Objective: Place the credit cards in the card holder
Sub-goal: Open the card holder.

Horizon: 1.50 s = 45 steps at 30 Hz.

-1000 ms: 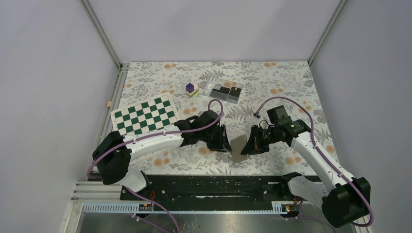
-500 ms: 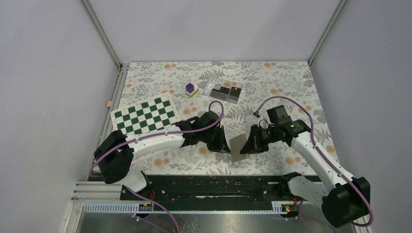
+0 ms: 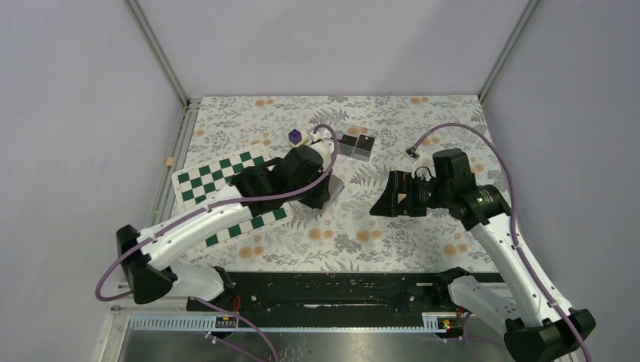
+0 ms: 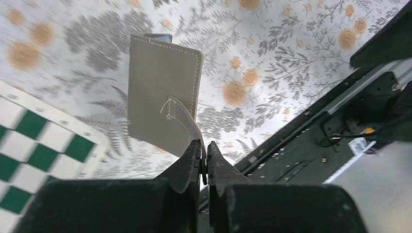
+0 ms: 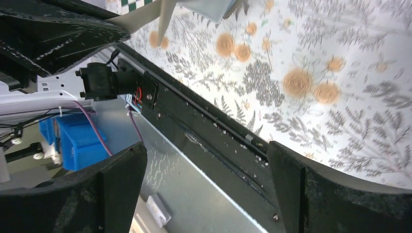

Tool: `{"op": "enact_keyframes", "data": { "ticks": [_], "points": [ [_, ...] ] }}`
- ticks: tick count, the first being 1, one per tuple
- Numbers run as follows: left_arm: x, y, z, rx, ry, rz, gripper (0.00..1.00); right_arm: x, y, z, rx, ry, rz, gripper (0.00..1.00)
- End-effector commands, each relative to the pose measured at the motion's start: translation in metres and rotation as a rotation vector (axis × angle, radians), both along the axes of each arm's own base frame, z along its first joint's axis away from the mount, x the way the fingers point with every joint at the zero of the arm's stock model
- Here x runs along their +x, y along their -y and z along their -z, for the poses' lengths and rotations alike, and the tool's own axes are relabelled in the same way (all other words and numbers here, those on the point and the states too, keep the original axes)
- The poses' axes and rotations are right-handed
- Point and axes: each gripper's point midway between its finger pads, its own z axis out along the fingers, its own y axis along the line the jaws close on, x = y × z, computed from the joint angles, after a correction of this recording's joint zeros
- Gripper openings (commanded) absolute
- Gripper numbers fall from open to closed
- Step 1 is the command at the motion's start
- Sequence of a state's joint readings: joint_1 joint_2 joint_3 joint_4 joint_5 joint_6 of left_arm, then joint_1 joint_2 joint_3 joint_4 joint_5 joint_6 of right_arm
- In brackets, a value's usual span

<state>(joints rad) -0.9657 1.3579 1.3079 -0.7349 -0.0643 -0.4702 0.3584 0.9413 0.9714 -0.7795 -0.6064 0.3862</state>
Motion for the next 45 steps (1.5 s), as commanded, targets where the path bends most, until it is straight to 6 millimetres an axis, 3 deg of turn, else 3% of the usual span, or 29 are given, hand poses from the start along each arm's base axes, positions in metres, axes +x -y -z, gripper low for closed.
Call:
{"op": "enact_keyframes", "data": {
  "ticks": [1,5,11,17,23,28,32,40,45],
  "points": [
    [0.014,-0.039,-0.052,0.122,0.301,0.127,0.00,0.013,0.003,-0.031,-0.021,0.179,-0.030,0.99],
    [0.002,-0.045,-0.090,0.096,0.371,0.228,0.00,0.014,-0.008,-0.051,0.043,0.253,-0.104,1.00],
    [-0.030,-0.040,-0.121,0.018,0.349,0.409,0.00,0.019,-0.021,-0.081,0.147,0.421,-0.174,0.99],
    [-0.050,-0.028,-0.131,-0.080,0.272,0.468,0.00,0.014,-0.039,-0.121,0.297,0.596,-0.292,0.99],
    [-0.053,-0.025,-0.124,-0.087,0.162,0.450,0.00,0.014,-0.053,-0.134,0.407,0.531,-0.339,1.00],
    [-0.046,-0.027,-0.119,-0.099,0.090,0.365,0.00,0.022,-0.051,-0.123,0.334,0.430,-0.329,0.99],
    [-0.040,-0.031,-0.115,-0.097,0.066,0.323,0.00,0.020,-0.049,-0.120,0.317,0.486,-0.335,0.99],
    [-0.042,-0.023,-0.113,-0.147,-0.026,0.333,0.00,0.001,-0.077,-0.098,0.334,0.552,-0.426,0.99],
    [-0.048,-0.014,-0.110,-0.179,-0.110,0.345,0.00,-0.006,-0.088,-0.072,0.199,0.583,-0.490,1.00]
  ]
}}
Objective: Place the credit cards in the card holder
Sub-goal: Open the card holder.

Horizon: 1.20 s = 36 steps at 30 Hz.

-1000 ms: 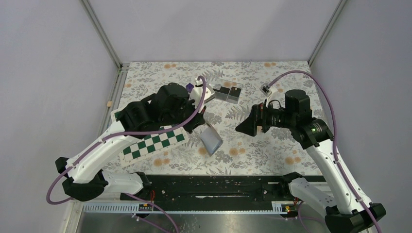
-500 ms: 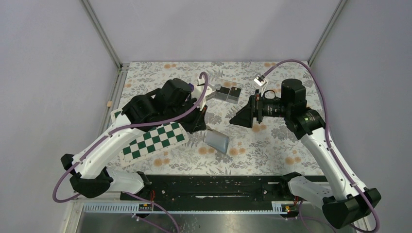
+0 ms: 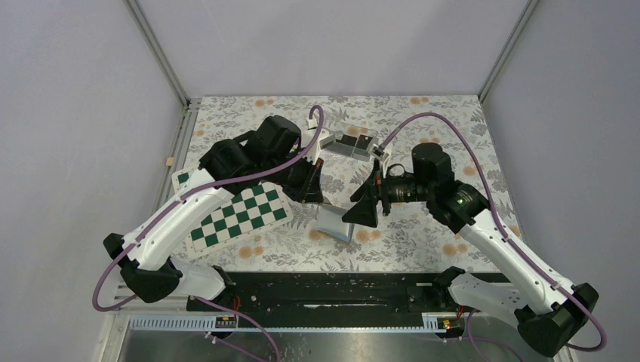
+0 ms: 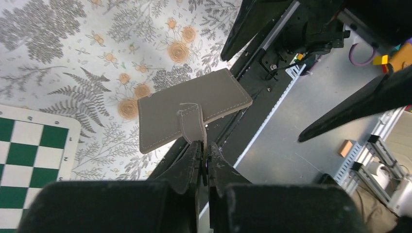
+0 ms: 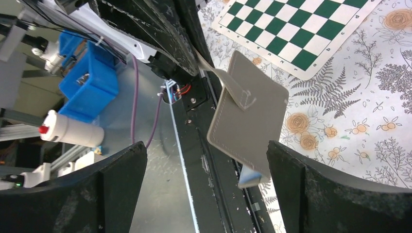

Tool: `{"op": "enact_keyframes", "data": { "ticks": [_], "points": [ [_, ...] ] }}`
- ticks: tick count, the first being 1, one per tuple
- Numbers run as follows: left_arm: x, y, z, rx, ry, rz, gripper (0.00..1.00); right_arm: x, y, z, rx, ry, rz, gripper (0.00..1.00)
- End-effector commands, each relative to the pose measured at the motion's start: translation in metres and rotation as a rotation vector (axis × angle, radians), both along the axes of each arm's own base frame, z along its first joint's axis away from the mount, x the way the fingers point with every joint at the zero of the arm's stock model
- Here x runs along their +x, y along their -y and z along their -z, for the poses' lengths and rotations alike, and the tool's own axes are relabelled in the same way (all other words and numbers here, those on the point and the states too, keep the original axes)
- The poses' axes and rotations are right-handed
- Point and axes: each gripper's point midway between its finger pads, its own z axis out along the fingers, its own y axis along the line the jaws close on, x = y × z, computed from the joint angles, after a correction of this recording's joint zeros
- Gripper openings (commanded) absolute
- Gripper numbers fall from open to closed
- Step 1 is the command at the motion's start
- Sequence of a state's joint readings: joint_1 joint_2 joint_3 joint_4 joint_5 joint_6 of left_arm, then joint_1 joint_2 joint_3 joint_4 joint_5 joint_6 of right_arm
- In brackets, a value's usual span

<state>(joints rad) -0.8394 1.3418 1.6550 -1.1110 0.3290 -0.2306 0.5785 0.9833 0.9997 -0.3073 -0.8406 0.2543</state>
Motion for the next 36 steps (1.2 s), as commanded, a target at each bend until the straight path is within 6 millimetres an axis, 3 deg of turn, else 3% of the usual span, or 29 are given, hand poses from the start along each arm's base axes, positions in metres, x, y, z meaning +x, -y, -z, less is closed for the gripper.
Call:
{"op": "enact_keyframes", "data": {
  "ticks": [1,8,17,21,23,26,28,30,32,36],
  "points": [
    [-0.008,0.014,-0.021,-0.092,-0.060,0.025,0.00,0.007,-0.006,0.012,-0.098,0.148,0.025,0.99],
    [-0.013,0.019,-0.025,-0.117,-0.104,0.039,0.00,0.019,-0.005,0.031,-0.167,0.233,0.114,0.98],
    [-0.021,0.029,-0.036,-0.181,-0.142,0.080,0.00,0.019,-0.018,0.043,-0.174,0.205,0.077,0.78],
    [-0.026,0.033,-0.039,-0.206,-0.171,0.105,0.00,0.021,-0.020,0.033,-0.144,0.221,0.085,0.69],
    [-0.027,0.033,-0.039,-0.209,-0.176,0.107,0.00,0.019,-0.023,0.027,-0.126,0.218,0.067,0.61],
    [-0.026,0.031,-0.040,-0.210,-0.172,0.099,0.00,0.013,-0.029,0.020,-0.101,0.188,0.033,0.42],
    [-0.025,0.029,-0.040,-0.211,-0.170,0.088,0.00,0.010,-0.031,0.019,-0.093,0.160,0.014,0.27],
    [-0.022,0.027,-0.040,-0.218,-0.158,0.073,0.00,0.007,-0.033,0.020,-0.093,0.122,0.004,0.05],
    [-0.017,0.024,-0.040,-0.214,-0.128,0.041,0.14,0.006,-0.033,0.022,-0.096,0.087,0.013,0.00],
    [-0.003,0.008,-0.033,-0.183,-0.062,-0.063,0.56,0.007,-0.030,0.022,-0.103,0.034,0.064,0.00]
  ]
}}
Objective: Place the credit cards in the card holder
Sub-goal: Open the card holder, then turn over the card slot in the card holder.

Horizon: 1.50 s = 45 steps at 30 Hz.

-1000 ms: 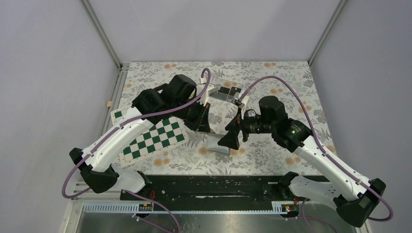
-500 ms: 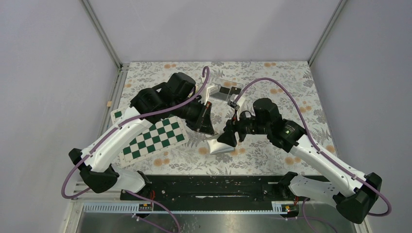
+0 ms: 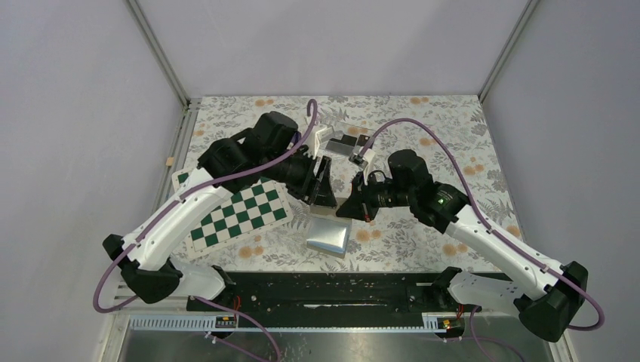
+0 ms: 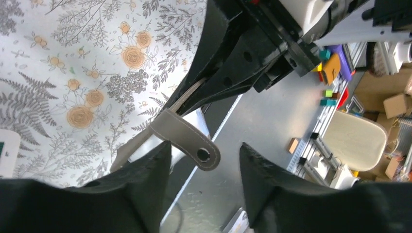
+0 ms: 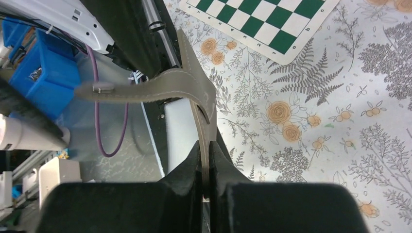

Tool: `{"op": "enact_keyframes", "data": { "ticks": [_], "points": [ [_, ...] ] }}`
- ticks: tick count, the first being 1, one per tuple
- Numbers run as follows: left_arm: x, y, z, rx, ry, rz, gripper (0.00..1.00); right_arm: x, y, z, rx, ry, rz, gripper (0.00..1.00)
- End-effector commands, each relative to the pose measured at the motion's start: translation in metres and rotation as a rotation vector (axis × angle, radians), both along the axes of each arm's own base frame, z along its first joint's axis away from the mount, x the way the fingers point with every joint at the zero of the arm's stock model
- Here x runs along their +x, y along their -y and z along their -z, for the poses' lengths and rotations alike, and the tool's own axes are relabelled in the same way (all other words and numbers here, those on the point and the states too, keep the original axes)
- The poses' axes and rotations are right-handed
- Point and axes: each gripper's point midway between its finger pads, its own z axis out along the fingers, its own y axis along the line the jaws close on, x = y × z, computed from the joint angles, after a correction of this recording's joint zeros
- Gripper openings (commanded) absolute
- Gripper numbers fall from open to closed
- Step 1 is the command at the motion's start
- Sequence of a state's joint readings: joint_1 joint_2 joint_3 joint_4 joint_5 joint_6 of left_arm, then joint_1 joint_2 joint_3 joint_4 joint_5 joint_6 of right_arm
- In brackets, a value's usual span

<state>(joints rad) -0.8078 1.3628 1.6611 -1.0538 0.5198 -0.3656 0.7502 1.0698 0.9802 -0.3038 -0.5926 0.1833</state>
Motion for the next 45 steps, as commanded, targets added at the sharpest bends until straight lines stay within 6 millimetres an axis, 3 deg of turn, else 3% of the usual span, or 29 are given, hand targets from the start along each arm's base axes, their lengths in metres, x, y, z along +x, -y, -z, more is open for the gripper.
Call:
{"op": "enact_keyframes", "data": {
  "ticks": [1,4,5,7,13,19,32,38,45],
  "points": [
    [0.017,-0.019,-0.012,-0.026,0.117,-0.138,0.72,0.003,-0.002,-0.024,0.052,-0.026,0.062,0.00],
    [0.028,-0.040,-0.001,-0.039,0.134,-0.258,0.86,0.009,0.007,-0.028,0.058,-0.045,0.147,0.00],
    [0.030,-0.047,0.013,-0.039,0.111,-0.295,0.90,0.011,0.012,-0.030,0.064,-0.053,0.182,0.00],
    [0.031,-0.055,0.025,-0.094,0.076,-0.337,0.93,0.015,0.021,-0.032,0.082,-0.084,0.240,0.00],
    [0.024,-0.060,0.067,-0.186,-0.041,-0.359,0.88,0.018,0.036,-0.032,0.129,-0.196,0.260,0.00],
    [0.018,-0.056,0.096,-0.170,-0.121,-0.344,0.82,0.009,0.032,-0.034,0.152,-0.271,0.198,0.00],
    [0.025,-0.036,0.090,-0.250,-0.149,-0.290,0.73,0.006,0.031,-0.029,0.151,-0.291,0.182,0.00],
    [0.034,-0.052,0.108,-0.144,-0.113,-0.377,0.73,0.005,0.031,-0.030,0.154,-0.296,0.173,0.00],
    [0.022,-0.043,0.118,-0.110,-0.154,-0.330,0.70,0.006,0.030,-0.029,0.151,-0.306,0.180,0.00]
  ]
}}
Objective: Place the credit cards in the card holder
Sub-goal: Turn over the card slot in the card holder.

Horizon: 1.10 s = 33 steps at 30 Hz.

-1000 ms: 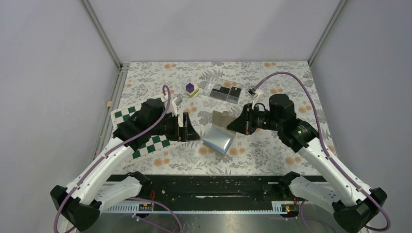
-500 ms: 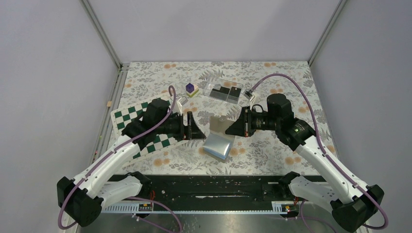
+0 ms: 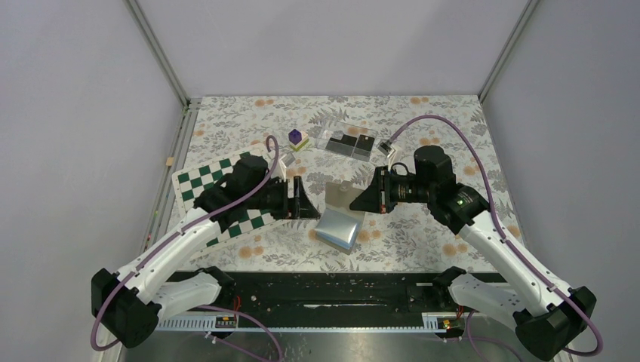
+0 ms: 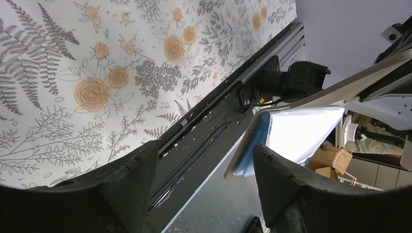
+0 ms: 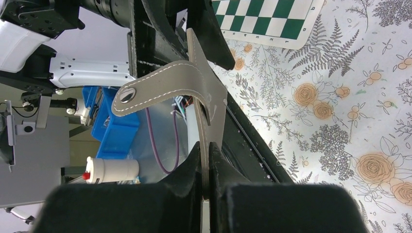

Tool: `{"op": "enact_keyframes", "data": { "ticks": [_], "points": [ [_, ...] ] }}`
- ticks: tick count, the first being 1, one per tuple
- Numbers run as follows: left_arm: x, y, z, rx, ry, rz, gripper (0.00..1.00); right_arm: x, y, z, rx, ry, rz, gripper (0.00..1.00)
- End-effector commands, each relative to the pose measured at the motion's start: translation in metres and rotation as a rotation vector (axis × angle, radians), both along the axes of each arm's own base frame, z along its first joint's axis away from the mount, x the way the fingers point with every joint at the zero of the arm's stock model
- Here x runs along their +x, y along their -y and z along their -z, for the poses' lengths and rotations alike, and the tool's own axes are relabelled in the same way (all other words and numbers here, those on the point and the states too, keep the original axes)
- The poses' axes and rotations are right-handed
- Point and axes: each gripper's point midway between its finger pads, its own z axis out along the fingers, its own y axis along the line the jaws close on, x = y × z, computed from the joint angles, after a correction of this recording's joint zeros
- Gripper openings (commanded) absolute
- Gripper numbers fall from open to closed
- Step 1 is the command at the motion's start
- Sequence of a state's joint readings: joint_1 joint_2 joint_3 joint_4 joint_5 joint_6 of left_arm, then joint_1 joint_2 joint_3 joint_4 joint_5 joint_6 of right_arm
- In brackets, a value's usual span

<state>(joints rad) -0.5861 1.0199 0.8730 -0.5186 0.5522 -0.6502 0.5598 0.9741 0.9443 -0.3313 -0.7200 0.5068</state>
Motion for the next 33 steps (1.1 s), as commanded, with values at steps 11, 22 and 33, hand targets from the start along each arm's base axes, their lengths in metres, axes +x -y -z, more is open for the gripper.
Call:
{"op": "enact_keyframes", "data": {
  "ticks": [11,22,33],
  "points": [
    [-0.004,0.022,-0.034,-0.084,0.099,0.072,0.69,-0.002,-0.002,0.000,0.014,-0.017,-0.017,0.00],
    [-0.009,0.039,-0.054,-0.249,0.139,0.141,0.70,-0.027,-0.007,-0.007,0.100,-0.075,-0.150,0.00],
    [-0.022,0.048,-0.070,-0.379,0.136,0.230,0.67,-0.022,-0.018,-0.032,0.239,-0.127,-0.131,0.00]
  ]
}}
